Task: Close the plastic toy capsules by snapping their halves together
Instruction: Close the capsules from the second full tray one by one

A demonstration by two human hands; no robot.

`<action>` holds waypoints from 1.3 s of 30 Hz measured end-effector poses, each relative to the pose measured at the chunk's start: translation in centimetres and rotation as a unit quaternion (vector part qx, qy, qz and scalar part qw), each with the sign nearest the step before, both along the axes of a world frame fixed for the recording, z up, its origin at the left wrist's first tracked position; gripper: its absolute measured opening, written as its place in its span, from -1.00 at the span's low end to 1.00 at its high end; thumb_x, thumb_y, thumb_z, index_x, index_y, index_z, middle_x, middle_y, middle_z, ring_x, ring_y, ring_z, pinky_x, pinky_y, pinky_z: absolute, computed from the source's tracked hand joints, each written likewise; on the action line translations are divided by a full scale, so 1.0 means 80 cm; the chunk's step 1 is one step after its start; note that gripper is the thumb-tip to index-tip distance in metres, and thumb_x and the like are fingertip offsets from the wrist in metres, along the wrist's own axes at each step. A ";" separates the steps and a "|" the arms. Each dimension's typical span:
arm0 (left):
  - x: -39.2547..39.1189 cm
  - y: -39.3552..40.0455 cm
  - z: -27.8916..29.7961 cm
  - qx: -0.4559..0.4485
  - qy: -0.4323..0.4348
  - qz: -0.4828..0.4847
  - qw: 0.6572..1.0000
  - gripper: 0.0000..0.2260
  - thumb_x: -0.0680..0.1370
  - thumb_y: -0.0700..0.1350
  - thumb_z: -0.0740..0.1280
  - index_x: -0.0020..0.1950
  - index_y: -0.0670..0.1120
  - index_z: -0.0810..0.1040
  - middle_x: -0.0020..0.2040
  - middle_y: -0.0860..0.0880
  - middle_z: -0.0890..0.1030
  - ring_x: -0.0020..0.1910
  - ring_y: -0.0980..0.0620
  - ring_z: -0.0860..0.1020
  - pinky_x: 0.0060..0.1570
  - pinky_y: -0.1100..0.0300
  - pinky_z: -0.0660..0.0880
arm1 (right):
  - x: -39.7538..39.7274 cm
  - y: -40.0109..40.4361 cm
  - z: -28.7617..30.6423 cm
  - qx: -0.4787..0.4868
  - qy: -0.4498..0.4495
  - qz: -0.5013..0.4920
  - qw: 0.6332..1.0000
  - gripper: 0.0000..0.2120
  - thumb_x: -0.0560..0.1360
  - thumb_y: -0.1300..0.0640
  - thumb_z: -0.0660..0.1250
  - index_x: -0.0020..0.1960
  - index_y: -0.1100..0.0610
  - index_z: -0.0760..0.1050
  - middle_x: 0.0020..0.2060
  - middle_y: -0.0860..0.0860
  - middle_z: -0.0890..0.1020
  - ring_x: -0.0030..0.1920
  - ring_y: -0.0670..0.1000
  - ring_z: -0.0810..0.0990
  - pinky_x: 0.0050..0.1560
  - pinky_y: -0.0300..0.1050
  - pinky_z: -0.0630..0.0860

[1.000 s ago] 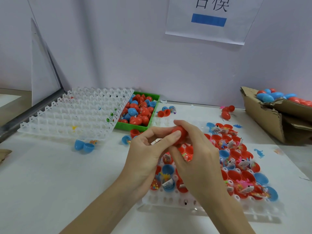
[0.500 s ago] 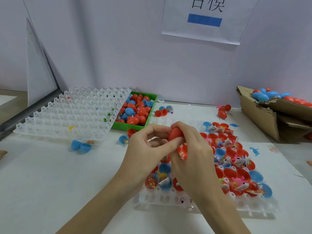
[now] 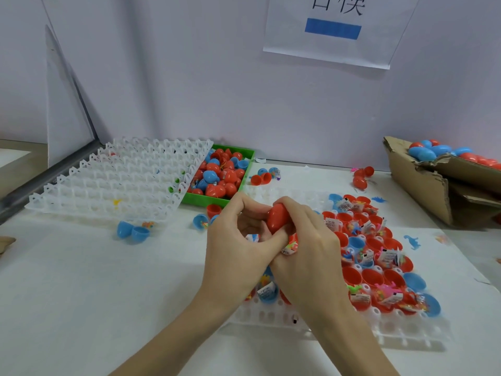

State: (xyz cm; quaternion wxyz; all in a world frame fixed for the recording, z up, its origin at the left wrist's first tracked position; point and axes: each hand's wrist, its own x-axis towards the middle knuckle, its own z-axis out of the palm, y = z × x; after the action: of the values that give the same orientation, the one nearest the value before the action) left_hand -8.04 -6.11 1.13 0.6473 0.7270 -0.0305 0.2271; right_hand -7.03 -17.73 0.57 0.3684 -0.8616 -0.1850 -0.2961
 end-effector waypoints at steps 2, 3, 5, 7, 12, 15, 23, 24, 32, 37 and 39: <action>-0.001 0.000 0.001 -0.002 0.001 0.002 1.000 -0.73 0.40 -0.14 0.64 -0.05 0.02 0.60 -0.14 0.07 0.70 -0.08 0.02 0.69 -0.01 0.09 0.67 | -0.001 -0.002 0.001 0.000 0.001 0.013 1.000 -0.65 0.48 0.23 0.52 0.25 0.14 0.57 -0.02 -0.07 0.63 -0.05 -0.14 0.53 0.03 -0.44 0.44; -0.002 0.000 0.002 0.000 0.000 0.003 1.000 -0.73 0.40 -0.15 0.64 -0.05 0.01 0.60 -0.14 0.07 0.70 -0.07 0.02 0.69 0.00 0.08 0.67 | -0.001 -0.004 0.002 0.002 -0.001 0.019 1.000 -0.64 0.49 0.22 0.52 0.26 0.14 0.57 -0.02 -0.08 0.63 -0.04 -0.13 0.54 0.04 -0.41 0.47; -0.002 0.003 0.002 0.013 -0.005 0.009 1.000 -0.74 0.40 -0.15 0.64 -0.07 0.03 0.60 -0.14 0.08 0.70 -0.06 0.01 0.69 0.00 0.08 0.67 | -0.002 -0.005 0.002 0.004 -0.003 0.027 1.000 -0.61 0.48 0.21 0.53 0.29 0.14 0.56 0.00 -0.08 0.65 -0.02 -0.12 0.56 0.06 -0.39 0.49; -0.003 0.003 0.001 0.022 -0.013 0.016 1.000 -0.74 0.40 -0.14 0.65 -0.09 0.05 0.60 -0.15 0.08 0.71 -0.09 0.00 0.70 -0.02 0.06 0.68 | -0.003 -0.004 0.002 0.006 -0.005 0.032 0.999 -0.61 0.48 0.23 0.52 0.28 0.15 0.56 -0.01 -0.07 0.65 -0.04 -0.11 0.58 0.04 -0.34 0.51; -0.005 0.000 0.000 0.023 -0.003 0.030 0.999 -0.73 0.39 -0.15 0.65 -0.09 0.02 0.59 -0.18 0.07 0.70 -0.14 0.03 0.70 -0.06 0.08 0.67 | -0.001 -0.005 0.001 0.003 -0.005 0.039 0.999 -0.69 0.51 0.21 0.50 0.23 0.12 0.57 -0.07 -0.10 0.63 -0.09 -0.11 0.56 -0.05 -0.31 0.49; -0.001 0.003 0.006 0.000 0.029 -0.018 0.999 -0.75 0.44 -0.12 0.62 -0.01 -0.03 0.58 -0.11 0.05 0.69 -0.08 0.03 0.69 -0.03 0.13 0.66 | 0.001 -0.006 0.000 0.002 0.013 0.030 0.999 -0.61 0.50 0.20 0.50 0.31 0.12 0.54 0.03 -0.11 0.63 -0.02 -0.15 0.55 0.06 -0.47 0.43; 0.001 0.015 0.016 -0.243 0.119 -0.161 0.949 -0.82 0.53 -0.12 0.49 0.07 -0.17 0.65 -0.05 -0.15 0.73 -0.05 -0.01 0.71 -0.03 0.24 0.62 | 0.002 -0.007 0.004 0.081 0.007 0.066 0.995 -0.62 0.61 0.10 0.38 0.41 0.03 0.48 0.13 -0.32 0.57 0.15 -0.31 0.57 0.14 -0.47 0.45; 0.003 0.017 0.017 -0.270 0.124 -0.179 0.938 -0.77 0.51 -0.14 0.50 0.12 -0.19 0.65 -0.03 -0.16 0.73 -0.05 -0.01 0.71 -0.02 0.24 0.62 | 0.002 -0.007 0.005 0.090 0.012 0.076 0.993 -0.61 0.62 0.12 0.37 0.43 0.02 0.47 0.16 -0.31 0.58 0.18 -0.28 0.58 0.15 -0.43 0.48; 0.013 0.033 0.021 -0.311 0.173 -0.253 0.900 -0.62 0.52 -0.14 0.49 0.32 -0.20 0.62 0.05 -0.20 0.69 -0.02 -0.01 0.66 0.04 0.19 0.64 | 0.002 -0.014 0.015 0.093 0.035 0.120 0.988 -0.63 0.61 0.04 0.36 0.40 0.04 0.50 0.16 -0.18 0.64 0.19 -0.18 0.62 0.17 -0.32 0.54; 0.016 0.030 0.016 -0.327 0.184 -0.234 0.897 -0.52 0.47 -0.11 0.50 0.27 -0.38 0.54 0.03 -0.22 0.70 -0.01 -0.04 0.68 0.03 0.16 0.67 | -0.002 -0.011 0.014 0.062 0.008 0.099 0.993 -0.68 0.60 -0.03 0.35 0.32 0.05 0.56 -0.10 -0.14 0.68 -0.05 -0.19 0.62 -0.05 -0.47 0.48; 0.016 0.028 0.014 -0.323 0.188 -0.226 0.900 -0.50 0.46 -0.10 0.50 0.27 -0.39 0.56 0.06 -0.24 0.70 0.03 -0.07 0.68 0.11 0.11 0.67 | -0.003 -0.012 0.014 0.061 0.001 0.100 0.993 -0.70 0.59 0.03 0.36 0.29 0.08 0.57 -0.15 -0.10 0.67 -0.10 -0.14 0.62 -0.11 -0.43 0.50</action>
State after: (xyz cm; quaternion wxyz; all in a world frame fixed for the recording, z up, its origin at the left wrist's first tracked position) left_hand -6.76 -3.84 2.27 0.8741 0.4809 0.0034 -0.0682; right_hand -7.28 -18.67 1.66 0.4479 -0.8151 -0.2518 -0.2676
